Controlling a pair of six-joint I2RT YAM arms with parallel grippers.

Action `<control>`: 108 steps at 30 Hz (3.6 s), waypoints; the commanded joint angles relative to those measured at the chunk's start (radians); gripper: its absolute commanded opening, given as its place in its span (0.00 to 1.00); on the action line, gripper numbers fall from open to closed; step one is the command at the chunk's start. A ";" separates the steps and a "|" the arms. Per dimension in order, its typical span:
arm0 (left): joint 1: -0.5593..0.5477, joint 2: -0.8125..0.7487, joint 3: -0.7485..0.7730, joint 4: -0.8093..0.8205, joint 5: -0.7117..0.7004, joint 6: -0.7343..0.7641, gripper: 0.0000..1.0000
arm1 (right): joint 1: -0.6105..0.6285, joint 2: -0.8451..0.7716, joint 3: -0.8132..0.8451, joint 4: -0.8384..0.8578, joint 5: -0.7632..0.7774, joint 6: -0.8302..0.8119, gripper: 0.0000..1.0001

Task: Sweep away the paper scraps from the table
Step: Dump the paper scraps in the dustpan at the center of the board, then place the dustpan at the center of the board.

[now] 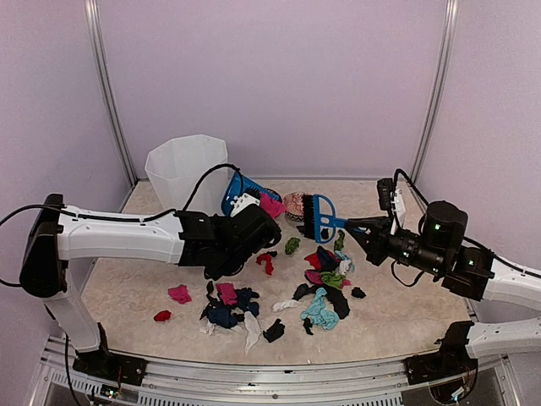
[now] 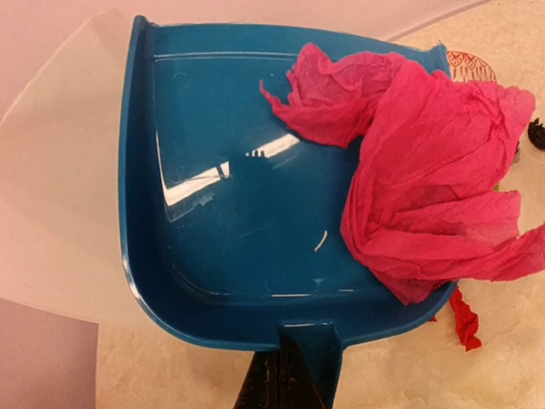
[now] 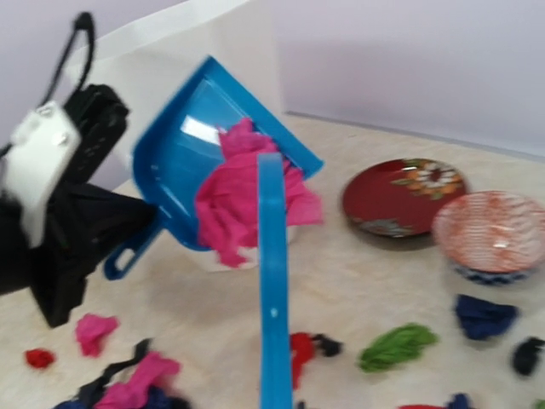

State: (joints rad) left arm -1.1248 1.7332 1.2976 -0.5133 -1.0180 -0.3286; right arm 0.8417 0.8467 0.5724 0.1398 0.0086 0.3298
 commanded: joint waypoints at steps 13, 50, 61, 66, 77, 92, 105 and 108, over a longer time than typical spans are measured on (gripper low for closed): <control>-0.135 0.440 0.375 -0.843 -0.550 -0.262 0.00 | 0.008 -0.117 -0.066 -0.052 0.229 -0.004 0.00; -0.110 -0.133 0.088 -0.304 0.473 0.013 0.00 | 0.008 -0.146 -0.078 -0.073 0.200 0.012 0.00; -0.126 -0.172 -0.014 -0.364 0.742 -0.149 0.00 | 0.008 -0.106 -0.071 -0.059 0.202 0.000 0.00; -0.165 -0.259 -0.119 -0.298 0.920 -0.187 0.00 | 0.008 -0.099 -0.072 -0.060 0.203 -0.002 0.00; -0.286 -0.506 -0.361 -0.236 1.149 -0.310 0.00 | 0.007 -0.089 -0.074 -0.074 0.217 0.001 0.00; -0.352 -0.620 -0.523 -0.246 1.227 -0.473 0.00 | 0.007 -0.067 -0.080 -0.071 0.217 0.010 0.00; -0.214 -0.434 -0.533 -0.193 1.307 -0.293 0.00 | 0.007 -0.068 -0.068 -0.081 0.225 0.004 0.00; -0.148 -0.387 -0.525 -0.187 1.296 -0.243 0.00 | 0.007 -0.067 -0.070 -0.076 0.221 0.004 0.00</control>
State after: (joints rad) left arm -1.3365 1.3029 0.7509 -0.7269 0.2745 -0.6594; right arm 0.8417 0.7856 0.4961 0.0559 0.2226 0.3336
